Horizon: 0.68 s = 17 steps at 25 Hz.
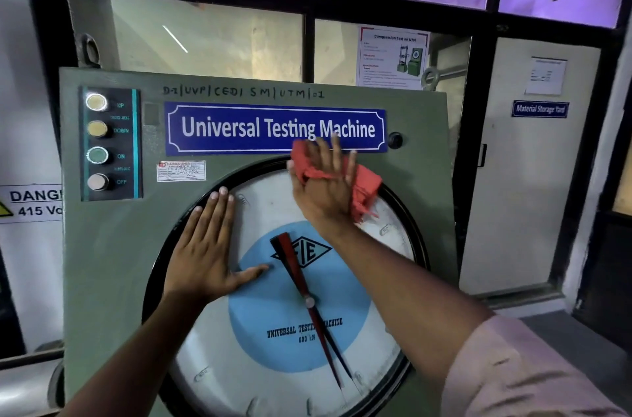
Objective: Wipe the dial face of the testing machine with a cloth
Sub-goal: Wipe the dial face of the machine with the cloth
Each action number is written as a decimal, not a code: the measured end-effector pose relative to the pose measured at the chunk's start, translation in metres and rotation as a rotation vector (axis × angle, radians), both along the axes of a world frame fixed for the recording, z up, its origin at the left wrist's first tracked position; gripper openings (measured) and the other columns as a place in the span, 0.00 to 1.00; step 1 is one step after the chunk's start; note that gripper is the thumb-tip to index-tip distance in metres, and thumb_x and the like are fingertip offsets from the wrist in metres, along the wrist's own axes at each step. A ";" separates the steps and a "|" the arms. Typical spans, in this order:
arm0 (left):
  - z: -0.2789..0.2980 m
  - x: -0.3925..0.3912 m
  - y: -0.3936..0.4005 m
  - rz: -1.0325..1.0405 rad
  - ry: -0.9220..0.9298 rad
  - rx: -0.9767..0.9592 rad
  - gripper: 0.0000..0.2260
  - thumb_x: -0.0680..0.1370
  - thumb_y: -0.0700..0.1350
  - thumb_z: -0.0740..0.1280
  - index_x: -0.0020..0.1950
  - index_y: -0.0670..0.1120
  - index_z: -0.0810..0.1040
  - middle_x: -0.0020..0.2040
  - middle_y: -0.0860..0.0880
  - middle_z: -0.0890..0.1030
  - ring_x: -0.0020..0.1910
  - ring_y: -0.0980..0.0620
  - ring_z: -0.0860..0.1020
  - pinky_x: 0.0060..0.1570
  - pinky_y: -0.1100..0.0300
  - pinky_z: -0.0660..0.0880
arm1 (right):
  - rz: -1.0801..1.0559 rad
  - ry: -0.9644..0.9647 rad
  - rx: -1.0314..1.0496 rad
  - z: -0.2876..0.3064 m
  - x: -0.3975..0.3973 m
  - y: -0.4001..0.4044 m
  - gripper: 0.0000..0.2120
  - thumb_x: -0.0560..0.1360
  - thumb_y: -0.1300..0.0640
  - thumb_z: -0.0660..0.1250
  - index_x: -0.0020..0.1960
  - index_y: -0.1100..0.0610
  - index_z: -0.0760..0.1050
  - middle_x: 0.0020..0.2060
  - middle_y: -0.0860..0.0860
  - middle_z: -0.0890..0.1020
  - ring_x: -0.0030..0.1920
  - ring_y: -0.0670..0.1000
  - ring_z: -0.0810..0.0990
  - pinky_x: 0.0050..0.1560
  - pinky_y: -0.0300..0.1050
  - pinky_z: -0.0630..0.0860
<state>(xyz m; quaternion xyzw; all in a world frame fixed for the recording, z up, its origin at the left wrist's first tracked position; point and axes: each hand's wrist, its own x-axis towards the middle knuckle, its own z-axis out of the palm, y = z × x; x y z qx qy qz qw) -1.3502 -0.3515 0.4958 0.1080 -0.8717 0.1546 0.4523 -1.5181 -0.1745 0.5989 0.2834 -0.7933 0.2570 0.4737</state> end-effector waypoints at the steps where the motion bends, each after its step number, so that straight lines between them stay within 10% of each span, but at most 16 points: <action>1: 0.000 -0.001 0.000 -0.003 0.006 0.002 0.62 0.73 0.84 0.56 0.90 0.40 0.46 0.91 0.43 0.47 0.91 0.46 0.48 0.89 0.49 0.42 | 0.045 0.080 0.052 0.003 0.010 -0.014 0.35 0.84 0.33 0.46 0.82 0.51 0.67 0.82 0.52 0.69 0.87 0.57 0.54 0.85 0.67 0.45; 7: -0.002 -0.001 0.000 -0.005 0.010 0.009 0.61 0.73 0.84 0.54 0.90 0.41 0.45 0.91 0.43 0.47 0.91 0.46 0.48 0.89 0.49 0.42 | 0.138 0.283 0.175 0.003 0.014 -0.024 0.32 0.84 0.34 0.57 0.82 0.50 0.70 0.79 0.51 0.74 0.85 0.53 0.62 0.85 0.64 0.50; 17: 0.000 0.000 0.005 0.021 -0.006 0.033 0.63 0.71 0.84 0.56 0.90 0.42 0.43 0.91 0.46 0.44 0.91 0.48 0.45 0.89 0.52 0.39 | -0.154 -0.149 -0.438 -0.076 -0.045 0.092 0.33 0.85 0.46 0.61 0.85 0.59 0.59 0.83 0.60 0.66 0.84 0.62 0.63 0.82 0.71 0.58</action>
